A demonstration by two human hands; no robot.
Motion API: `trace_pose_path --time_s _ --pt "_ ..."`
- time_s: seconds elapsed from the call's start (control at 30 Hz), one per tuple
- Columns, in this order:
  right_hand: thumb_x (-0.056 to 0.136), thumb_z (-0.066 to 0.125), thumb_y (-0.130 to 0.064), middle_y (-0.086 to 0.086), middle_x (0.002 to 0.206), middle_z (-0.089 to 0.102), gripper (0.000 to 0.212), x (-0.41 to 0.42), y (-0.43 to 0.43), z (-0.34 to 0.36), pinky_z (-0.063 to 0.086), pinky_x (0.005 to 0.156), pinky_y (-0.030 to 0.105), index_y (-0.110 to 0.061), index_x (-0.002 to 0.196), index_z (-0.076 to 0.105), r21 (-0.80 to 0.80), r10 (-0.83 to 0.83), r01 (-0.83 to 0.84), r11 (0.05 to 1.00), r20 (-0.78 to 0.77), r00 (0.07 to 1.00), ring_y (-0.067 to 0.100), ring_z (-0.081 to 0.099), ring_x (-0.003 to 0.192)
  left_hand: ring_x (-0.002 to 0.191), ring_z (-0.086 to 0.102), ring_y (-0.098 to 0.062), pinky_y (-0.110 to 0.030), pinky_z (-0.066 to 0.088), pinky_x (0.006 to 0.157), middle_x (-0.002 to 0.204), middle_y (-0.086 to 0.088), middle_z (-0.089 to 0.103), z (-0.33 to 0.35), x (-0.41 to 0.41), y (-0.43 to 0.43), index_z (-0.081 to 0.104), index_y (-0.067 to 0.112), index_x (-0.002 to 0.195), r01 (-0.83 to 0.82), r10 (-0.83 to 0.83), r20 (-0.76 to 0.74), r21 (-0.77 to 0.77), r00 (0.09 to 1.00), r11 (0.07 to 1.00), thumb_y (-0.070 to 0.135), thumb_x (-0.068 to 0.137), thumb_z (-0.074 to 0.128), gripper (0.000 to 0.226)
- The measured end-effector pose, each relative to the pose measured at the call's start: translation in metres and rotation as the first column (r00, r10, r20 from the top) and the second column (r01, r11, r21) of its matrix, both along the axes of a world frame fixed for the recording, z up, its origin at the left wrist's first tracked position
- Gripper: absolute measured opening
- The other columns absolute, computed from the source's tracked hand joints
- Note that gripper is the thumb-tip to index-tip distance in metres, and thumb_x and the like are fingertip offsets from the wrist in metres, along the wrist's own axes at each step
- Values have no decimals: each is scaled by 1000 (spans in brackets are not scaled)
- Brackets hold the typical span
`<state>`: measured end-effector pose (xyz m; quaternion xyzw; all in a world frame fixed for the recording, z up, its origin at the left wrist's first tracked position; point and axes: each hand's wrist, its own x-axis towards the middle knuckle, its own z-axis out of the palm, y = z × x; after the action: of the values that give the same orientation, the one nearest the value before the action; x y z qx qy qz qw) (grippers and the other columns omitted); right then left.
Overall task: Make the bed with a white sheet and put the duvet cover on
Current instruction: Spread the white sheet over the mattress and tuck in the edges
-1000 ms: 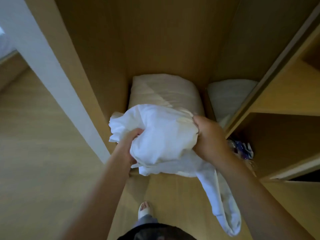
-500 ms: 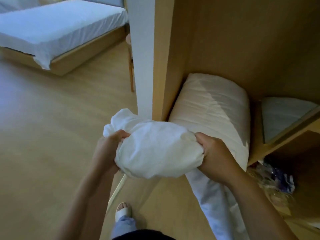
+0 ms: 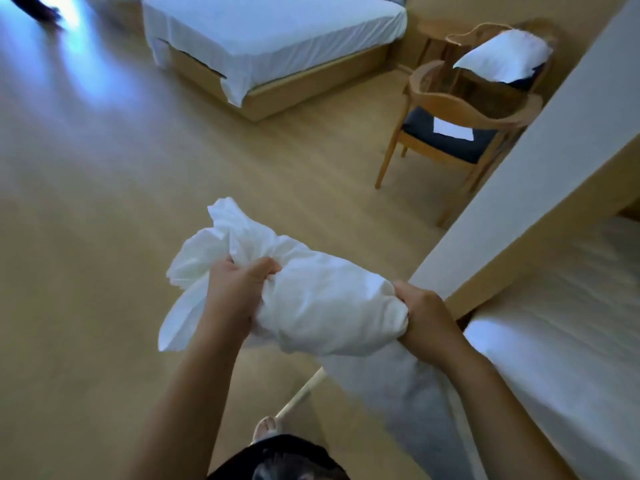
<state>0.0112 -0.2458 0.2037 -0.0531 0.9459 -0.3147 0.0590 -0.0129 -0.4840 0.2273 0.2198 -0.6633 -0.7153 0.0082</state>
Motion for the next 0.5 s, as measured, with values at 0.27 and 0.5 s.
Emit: trace_pose_path --time_s 0.27,0.5 --pt "80 66 -14 -5 108 65 42 -123 -96 -26 38 62 8 -32 116 55 -168 145 -106 980 243 959 4 60 85 49 61 -7 -17 47 45 52 7 63 17 -129 -65 62 8 72 -58 56 -58 -37 997 998 -8 74 61 16" --pt "50 81 -55 -8 137 44 109 -267 -138 7 46 90 31 -37 142 26 -720 403 162 675 543 737 9 49 116 56 55 -13 -26 45 55 58 1 58 -10 -218 -75 60 7 69 160 -168 22 -436 986 886 11 72 61 5"
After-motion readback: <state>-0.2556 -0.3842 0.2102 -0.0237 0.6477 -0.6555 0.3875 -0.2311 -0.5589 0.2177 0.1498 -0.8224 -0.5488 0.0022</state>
